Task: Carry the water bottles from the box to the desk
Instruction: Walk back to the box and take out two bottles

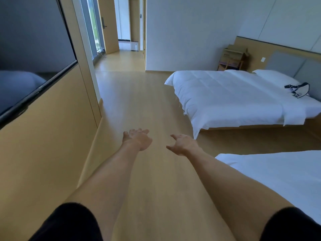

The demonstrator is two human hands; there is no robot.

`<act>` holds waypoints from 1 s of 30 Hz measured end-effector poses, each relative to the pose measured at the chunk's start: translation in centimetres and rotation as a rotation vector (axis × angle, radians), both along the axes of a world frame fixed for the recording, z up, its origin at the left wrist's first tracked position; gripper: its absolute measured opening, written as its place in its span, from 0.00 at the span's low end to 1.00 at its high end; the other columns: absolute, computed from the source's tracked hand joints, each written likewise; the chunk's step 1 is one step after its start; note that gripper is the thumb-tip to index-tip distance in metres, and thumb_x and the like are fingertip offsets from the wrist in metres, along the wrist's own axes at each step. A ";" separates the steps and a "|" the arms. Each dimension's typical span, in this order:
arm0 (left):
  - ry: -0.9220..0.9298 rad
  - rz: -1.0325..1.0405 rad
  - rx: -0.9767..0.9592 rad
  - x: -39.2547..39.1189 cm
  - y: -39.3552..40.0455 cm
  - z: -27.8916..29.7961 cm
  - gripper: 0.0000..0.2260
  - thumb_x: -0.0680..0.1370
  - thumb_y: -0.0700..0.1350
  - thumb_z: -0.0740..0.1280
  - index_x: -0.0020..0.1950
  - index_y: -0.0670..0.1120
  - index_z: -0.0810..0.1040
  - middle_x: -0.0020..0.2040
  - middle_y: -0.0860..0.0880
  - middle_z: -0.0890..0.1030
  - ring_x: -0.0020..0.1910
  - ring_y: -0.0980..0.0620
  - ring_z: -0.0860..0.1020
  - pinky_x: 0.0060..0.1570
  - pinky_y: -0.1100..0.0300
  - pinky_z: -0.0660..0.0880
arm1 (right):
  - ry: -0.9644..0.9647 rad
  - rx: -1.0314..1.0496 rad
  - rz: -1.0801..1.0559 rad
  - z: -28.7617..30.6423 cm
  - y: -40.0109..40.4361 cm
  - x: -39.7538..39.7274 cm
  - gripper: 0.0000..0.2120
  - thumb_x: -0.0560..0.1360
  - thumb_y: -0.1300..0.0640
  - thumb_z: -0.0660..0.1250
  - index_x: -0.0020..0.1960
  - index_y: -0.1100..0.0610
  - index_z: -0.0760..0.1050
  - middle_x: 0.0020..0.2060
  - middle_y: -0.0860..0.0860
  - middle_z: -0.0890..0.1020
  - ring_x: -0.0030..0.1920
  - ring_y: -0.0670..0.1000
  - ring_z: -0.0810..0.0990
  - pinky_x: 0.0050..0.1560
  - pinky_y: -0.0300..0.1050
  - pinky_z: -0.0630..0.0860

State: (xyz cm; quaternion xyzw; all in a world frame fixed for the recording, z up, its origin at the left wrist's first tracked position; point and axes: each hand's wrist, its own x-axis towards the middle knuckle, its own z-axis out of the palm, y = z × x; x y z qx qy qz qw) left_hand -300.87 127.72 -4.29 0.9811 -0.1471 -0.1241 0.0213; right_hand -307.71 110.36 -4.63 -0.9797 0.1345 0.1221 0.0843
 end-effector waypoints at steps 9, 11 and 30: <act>0.030 -0.073 0.003 10.9 -3.5 -1.1 0.24 0.84 0.54 0.54 0.80 0.54 0.61 0.79 0.48 0.64 0.77 0.44 0.64 0.74 0.47 0.60 | 0.000 0.038 -0.056 -1.2 -2.3 10.2 0.31 0.79 0.38 0.61 0.79 0.47 0.60 0.76 0.52 0.67 0.75 0.54 0.65 0.72 0.53 0.66; 0.021 -0.086 0.006 13.2 -4.9 -1.5 0.24 0.84 0.55 0.54 0.80 0.54 0.61 0.79 0.48 0.64 0.76 0.44 0.64 0.74 0.48 0.61 | 0.002 0.057 -0.078 -1.9 -3.7 12.5 0.31 0.79 0.38 0.60 0.79 0.47 0.59 0.76 0.52 0.66 0.76 0.54 0.64 0.71 0.52 0.66; 0.022 -0.025 -0.018 42.7 -22.8 -1.2 0.25 0.83 0.59 0.56 0.80 0.55 0.62 0.78 0.48 0.65 0.77 0.43 0.63 0.75 0.46 0.59 | -0.025 0.108 -0.076 -2.6 -23.7 43.1 0.31 0.79 0.37 0.59 0.79 0.46 0.60 0.75 0.51 0.68 0.76 0.55 0.64 0.72 0.54 0.65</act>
